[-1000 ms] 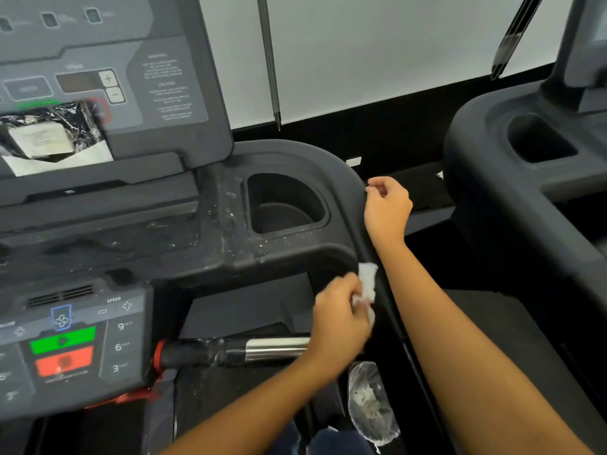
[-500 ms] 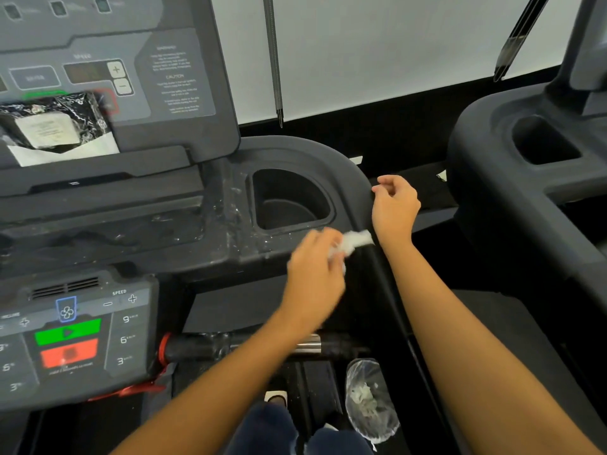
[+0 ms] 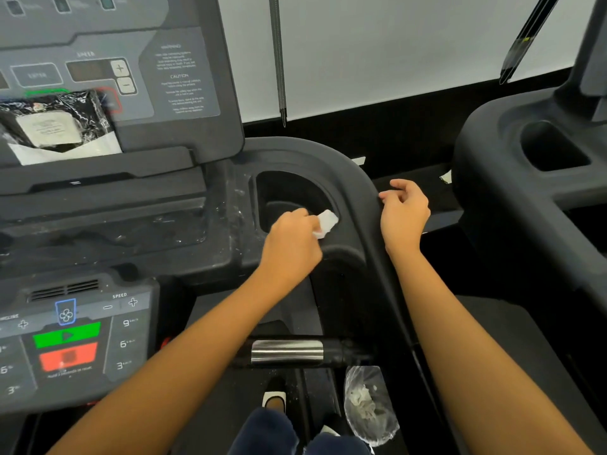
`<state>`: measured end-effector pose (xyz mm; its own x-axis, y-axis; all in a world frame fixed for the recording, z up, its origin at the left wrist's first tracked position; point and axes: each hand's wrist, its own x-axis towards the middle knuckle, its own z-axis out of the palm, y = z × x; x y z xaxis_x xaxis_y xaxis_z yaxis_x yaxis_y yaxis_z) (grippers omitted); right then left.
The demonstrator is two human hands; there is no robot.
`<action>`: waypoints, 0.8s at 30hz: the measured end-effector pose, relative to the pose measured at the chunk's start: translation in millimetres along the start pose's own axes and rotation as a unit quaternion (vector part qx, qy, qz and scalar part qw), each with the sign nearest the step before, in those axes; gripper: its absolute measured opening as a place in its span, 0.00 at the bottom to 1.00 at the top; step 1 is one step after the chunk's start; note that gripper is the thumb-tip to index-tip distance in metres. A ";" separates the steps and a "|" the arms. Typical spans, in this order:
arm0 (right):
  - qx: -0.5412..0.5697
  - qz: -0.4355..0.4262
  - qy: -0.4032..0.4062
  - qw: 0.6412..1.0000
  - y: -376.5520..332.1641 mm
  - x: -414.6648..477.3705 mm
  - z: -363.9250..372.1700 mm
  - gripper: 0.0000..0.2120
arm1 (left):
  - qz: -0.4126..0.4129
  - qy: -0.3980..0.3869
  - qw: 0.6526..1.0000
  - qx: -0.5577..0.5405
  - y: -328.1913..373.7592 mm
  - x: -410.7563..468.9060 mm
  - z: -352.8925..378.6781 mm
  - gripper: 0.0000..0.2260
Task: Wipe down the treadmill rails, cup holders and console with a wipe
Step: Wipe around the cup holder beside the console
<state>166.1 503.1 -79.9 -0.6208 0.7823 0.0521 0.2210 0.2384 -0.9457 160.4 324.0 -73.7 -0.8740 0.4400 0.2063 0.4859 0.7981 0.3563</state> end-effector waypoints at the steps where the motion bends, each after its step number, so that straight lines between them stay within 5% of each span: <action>1: -0.007 -0.004 0.000 1.000 -0.6 -0.7 0.0 0.12 | -0.019 -0.004 1.000 -0.004 -7.6 -3.1 -6.6 0.10; 5: -0.088 -0.052 -0.011 0.995 -2.5 -7.2 5.7 0.12 | -0.046 -0.018 0.999 0.001 -3.8 1.2 -12.0 0.08; 11: -0.280 -0.179 -0.068 0.941 0.3 -19.6 19.8 0.14 | 0.038 -0.016 0.999 -0.025 30.9 12.8 6.5 0.04; 24: -0.276 -0.166 -0.082 0.943 -4.8 -21.4 16.6 0.15 | -0.095 -0.058 0.991 0.069 -74.6 -11.2 -50.3 0.12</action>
<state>165.8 475.7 -81.8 -0.8230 0.5224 0.2231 0.3235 0.7539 -0.5718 134.4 238.8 -56.7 -0.9488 0.3136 0.0378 0.3128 0.9166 0.2491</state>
